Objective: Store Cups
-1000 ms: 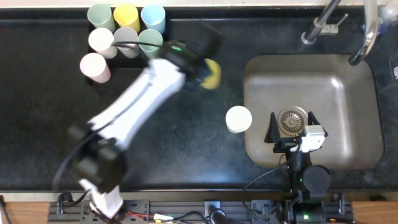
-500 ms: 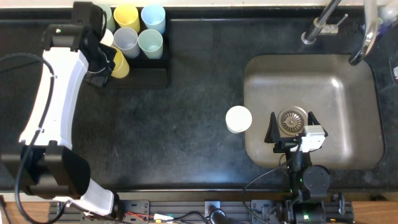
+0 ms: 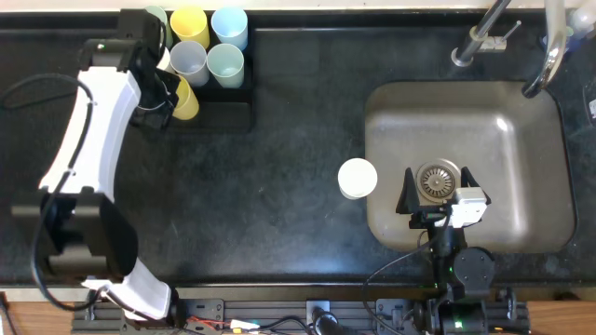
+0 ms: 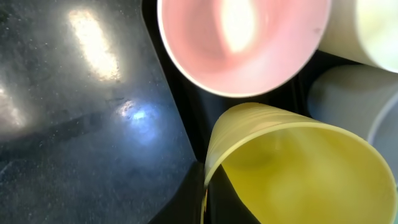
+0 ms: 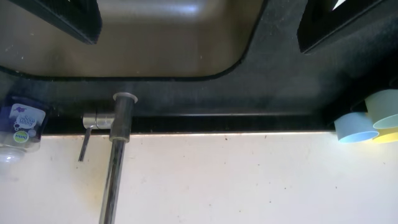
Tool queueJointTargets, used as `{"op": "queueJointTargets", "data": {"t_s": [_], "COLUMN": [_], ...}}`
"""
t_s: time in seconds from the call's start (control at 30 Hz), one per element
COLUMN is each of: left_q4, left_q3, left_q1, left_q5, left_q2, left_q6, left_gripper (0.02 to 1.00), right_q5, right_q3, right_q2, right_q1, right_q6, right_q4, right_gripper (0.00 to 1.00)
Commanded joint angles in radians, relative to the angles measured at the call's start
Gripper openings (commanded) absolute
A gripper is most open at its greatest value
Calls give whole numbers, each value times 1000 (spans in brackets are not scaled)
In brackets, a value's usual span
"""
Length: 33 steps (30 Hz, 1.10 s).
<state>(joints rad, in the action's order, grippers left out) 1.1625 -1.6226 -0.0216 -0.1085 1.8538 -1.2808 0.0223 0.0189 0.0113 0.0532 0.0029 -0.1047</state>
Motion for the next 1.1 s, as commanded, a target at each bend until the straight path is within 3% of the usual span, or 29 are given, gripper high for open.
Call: {"op": "queueJointTargets", "data": {"t_s": [0.03,0.83,0.9,1.0,1.03,1.1], "left_q4": [-14,-65,-65,-59,-57,-58], "left_q3": [6,6,6,6,6,6], "left_q1": [2,-17,-20,-21,-21,-21], "left_q5": [-20,-32,-34,-35,-35,-35], "left_q2": [40,150,150,150,150,150], "left_q6": [-11,-11,-10,-10,-10,-7], "left_gripper": [36,45,200,899,998,998], "right_q5": [-4,-4,-4,-4,-4,-4], "right_q3": [-5,-5,-5,-5,-5,-5], "right_q2": [-7,-7,-7,-7,-7,-7], "right_q1": [-1,-1,-1,-1,-1,-1], "right_q6": [-2,-2,-3,-2,-3,-2], "right_q4": [8,8,8,8,8,8], "right_gripper": [998,998,996,998,998,998]}}
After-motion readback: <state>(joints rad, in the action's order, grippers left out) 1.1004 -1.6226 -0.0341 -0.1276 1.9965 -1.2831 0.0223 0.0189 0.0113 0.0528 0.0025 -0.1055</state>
